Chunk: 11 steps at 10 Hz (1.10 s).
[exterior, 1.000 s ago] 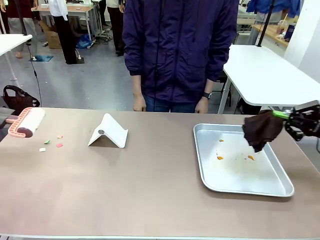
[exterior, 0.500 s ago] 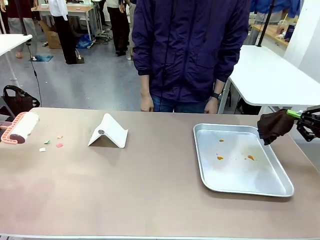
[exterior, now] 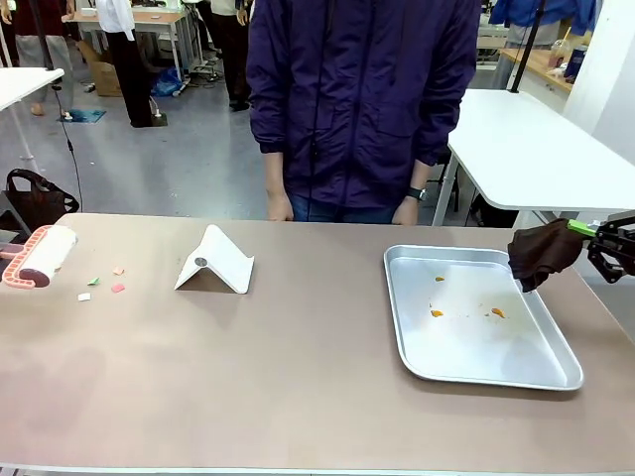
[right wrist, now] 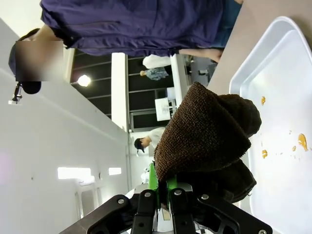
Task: Clean the surface of the table.
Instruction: Hold the Lint Roller with your left hand and the towel with your right hand, then if a person points to the right, clean the right side of the table with your right hand, and if they point to the left, clean the left side with your left hand.
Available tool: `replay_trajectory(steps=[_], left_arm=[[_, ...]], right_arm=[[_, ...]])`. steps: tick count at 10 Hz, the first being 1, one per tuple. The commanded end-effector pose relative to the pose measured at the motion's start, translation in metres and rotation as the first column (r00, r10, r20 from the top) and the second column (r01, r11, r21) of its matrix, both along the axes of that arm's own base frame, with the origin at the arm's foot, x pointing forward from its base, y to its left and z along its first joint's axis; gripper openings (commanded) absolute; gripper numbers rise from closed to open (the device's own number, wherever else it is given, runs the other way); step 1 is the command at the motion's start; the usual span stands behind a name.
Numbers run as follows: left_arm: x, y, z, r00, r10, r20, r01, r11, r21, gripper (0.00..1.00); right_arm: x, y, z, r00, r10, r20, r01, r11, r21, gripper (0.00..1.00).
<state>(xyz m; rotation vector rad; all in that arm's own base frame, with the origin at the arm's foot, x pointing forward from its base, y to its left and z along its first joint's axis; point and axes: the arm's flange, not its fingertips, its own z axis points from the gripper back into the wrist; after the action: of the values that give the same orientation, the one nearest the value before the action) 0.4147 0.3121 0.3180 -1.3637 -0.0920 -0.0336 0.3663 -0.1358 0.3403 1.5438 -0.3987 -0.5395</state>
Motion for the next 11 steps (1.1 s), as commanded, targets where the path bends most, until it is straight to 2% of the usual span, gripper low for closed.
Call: replay_trajectory(steps=[1, 11], left_arm=[[-0.0037, -0.0010, 0.0068, 1.000, -0.001, -0.013, 0.001, 1.000, 0.005, 0.00], [-0.0037, -0.0010, 0.0068, 1.000, -0.001, -0.013, 0.001, 1.000, 0.005, 0.00]], right_arm=[[-0.0031, -0.0021, 0.0033, 1.000, 0.012, 0.008, -0.012, 1.000, 0.010, 0.00], [-0.0031, -0.0021, 0.0033, 1.000, 0.012, 0.008, -0.012, 1.000, 0.010, 0.00]])
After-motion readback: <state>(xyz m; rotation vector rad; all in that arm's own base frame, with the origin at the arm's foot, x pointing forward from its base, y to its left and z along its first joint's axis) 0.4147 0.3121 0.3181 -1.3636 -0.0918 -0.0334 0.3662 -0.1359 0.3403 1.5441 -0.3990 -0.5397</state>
